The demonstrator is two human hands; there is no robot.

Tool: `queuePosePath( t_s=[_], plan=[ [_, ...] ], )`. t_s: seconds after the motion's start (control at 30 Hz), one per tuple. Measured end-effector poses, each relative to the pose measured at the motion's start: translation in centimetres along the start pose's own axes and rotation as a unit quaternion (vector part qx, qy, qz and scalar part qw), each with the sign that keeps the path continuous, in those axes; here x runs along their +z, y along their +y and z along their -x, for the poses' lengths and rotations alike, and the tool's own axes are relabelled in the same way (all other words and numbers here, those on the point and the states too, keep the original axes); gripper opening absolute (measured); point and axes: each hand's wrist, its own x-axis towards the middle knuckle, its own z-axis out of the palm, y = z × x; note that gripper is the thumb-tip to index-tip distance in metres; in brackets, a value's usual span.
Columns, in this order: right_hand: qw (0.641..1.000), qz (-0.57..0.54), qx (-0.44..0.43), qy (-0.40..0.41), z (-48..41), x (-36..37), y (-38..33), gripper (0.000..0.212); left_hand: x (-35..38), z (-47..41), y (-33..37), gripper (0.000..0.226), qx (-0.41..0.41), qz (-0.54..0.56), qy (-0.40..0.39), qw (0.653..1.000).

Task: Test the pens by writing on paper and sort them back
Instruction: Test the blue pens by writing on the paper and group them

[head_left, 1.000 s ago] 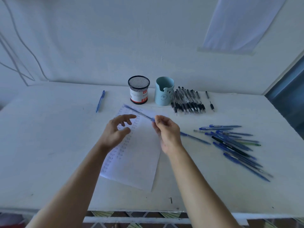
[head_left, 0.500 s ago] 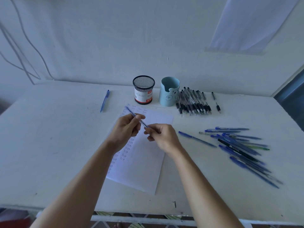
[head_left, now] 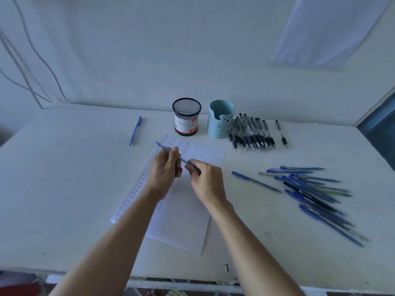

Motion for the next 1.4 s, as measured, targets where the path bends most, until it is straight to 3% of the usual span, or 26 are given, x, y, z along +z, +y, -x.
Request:
queuePosePath(
  t_s=[0.13,0.27,0.57,1.23,1.4],
  plan=[
    [0.999,-0.031,-0.003,-0.010,-0.4,-0.9,0.1,0.025,-0.6,-0.2,0.4,0.016,0.003,0.089,-0.075,0.993],
    [0.999,-0.046,0.017,0.000,-0.4,-1.3,0.1,0.015,-0.8,-0.4,0.9,0.010,0.028,0.031,-0.115,0.992],
    [0.999,0.028,-0.012,0.039,-0.9,-0.9,-0.4,0.013,0.4,-0.4,0.9,0.021,0.037,0.010,-0.036,0.999],
    [0.989,0.108,-0.063,0.076,-0.6,0.2,-0.2,0.013,2.0,-0.6,0.7,0.025,-0.067,0.079,0.072,0.992],
    [0.985,0.123,-0.046,0.116,-0.4,-1.9,2.8,0.013,-1.6,-3.0,1.6,0.022,-0.084,0.133,0.168,0.973]
  ],
)
